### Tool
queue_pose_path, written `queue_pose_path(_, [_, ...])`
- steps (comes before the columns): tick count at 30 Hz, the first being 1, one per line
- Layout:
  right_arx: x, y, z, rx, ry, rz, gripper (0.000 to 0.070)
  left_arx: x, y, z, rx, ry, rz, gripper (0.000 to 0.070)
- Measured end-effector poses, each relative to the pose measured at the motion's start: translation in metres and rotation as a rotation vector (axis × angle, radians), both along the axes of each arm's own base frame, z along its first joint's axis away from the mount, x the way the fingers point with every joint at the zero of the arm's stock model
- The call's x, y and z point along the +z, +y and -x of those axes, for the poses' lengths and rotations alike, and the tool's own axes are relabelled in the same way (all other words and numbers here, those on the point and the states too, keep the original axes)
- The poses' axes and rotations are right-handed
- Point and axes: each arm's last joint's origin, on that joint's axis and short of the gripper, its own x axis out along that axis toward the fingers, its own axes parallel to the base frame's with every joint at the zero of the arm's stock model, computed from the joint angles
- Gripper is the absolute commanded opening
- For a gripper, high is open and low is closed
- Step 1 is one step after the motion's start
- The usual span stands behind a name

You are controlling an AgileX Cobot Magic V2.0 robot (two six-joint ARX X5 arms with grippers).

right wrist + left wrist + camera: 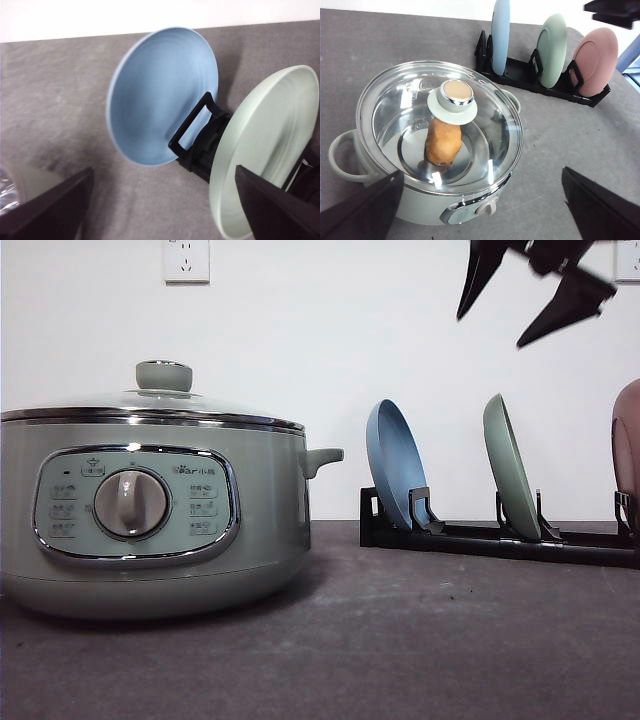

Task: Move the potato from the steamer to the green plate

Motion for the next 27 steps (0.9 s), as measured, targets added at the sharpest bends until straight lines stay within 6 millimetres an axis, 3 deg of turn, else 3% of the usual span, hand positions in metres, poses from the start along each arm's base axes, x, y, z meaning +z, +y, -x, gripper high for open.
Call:
queue_pose_path(5, [-0.024, 0.0, -0.025, -0.05, 0.035, 0.023, 0.0546, 0.0, 0.0, 0.0, 0.0, 0.0, 0.0, 0.0641])
queue_pose_path(12, [-0.049, -0.002, -0.044, -0.07, 0.072, 0.019, 0.0506, 0.0, 0.0, 0.0, 0.0, 0.0, 0.0, 0.0641])
queue_pose_path(21, [-0.063, -0.001, -0.054, -0.071, 0.089, 0.02, 0.0206, 0.0, 0.0, 0.0, 0.0, 0.0, 0.0, 0.0641])
queue_pose_path(27, [-0.062, -0.004, -0.055, -0.079, 0.08, 0.017, 0.0169, 0.0, 0.0, 0.0, 0.0, 0.0, 0.0, 0.0641])
